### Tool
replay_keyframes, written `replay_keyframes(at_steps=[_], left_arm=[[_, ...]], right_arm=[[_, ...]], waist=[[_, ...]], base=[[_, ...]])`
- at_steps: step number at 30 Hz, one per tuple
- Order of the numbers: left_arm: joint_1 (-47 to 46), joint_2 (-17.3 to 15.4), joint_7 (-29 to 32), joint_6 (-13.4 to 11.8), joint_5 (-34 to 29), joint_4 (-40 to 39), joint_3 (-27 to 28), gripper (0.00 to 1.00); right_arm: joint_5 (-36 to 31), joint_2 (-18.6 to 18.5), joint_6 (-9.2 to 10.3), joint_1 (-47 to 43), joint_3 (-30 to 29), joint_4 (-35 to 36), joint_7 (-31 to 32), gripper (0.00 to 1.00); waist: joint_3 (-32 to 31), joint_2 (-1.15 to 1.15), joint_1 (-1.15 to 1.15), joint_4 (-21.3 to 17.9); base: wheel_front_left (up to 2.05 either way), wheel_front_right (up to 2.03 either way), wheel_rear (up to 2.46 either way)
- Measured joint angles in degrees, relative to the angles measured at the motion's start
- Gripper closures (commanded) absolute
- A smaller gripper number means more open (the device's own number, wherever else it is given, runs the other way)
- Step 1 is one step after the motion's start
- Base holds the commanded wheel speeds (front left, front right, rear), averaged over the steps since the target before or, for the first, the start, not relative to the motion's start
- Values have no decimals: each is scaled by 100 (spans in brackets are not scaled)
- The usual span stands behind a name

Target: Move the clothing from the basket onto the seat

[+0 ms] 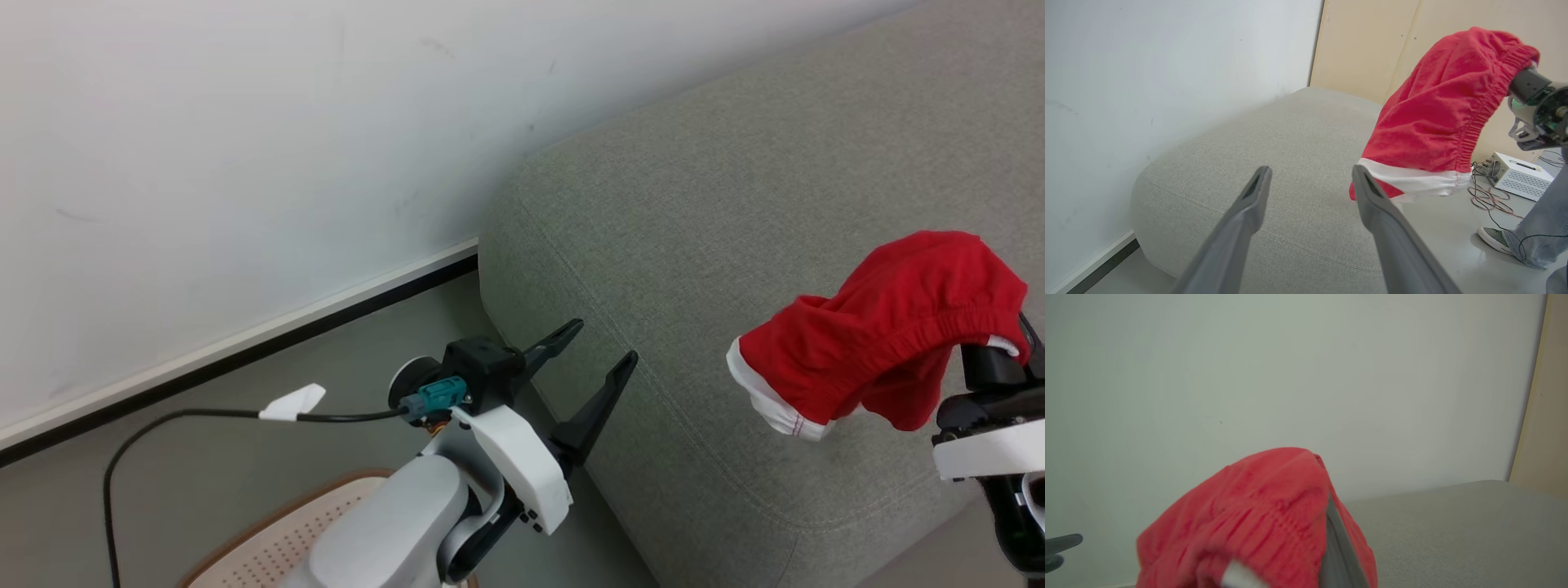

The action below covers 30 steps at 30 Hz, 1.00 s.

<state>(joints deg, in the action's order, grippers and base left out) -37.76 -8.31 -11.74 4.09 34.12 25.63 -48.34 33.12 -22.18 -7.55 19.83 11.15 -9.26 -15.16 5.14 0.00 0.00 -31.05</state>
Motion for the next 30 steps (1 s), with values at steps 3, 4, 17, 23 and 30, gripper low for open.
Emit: replay_keyframes(at_steps=[3,4,17,23,30], left_arm=[[-69,-35,-1,-9,-54,-16,-19,0],[-92,-60,12,-13,-74,-24,-25,0],[-640,-292,470,-90,-278,-372,-129,0],[-906,-307,619,-97,-402,-498,-187,0],[-1150,-319,768,-140,-468,-589,-214,0]], right_arm=[[258,16,-1,210,94,-125,146,100],[324,-12,0,354,125,-197,247,100],[1648,-726,0,2436,425,-1668,924,100],[1961,-1001,0,3277,725,-2461,981,100],[2193,-1227,0,3932,1110,-3139,659,100]], waist=[[125,0,0,-5],[179,0,0,-7],[1243,0,1,326],[1735,0,2,592],[2240,0,2,890]], base=[[0,0,0],[0,0,0],[0,0,0],[0,0,0],[0,0,0]])
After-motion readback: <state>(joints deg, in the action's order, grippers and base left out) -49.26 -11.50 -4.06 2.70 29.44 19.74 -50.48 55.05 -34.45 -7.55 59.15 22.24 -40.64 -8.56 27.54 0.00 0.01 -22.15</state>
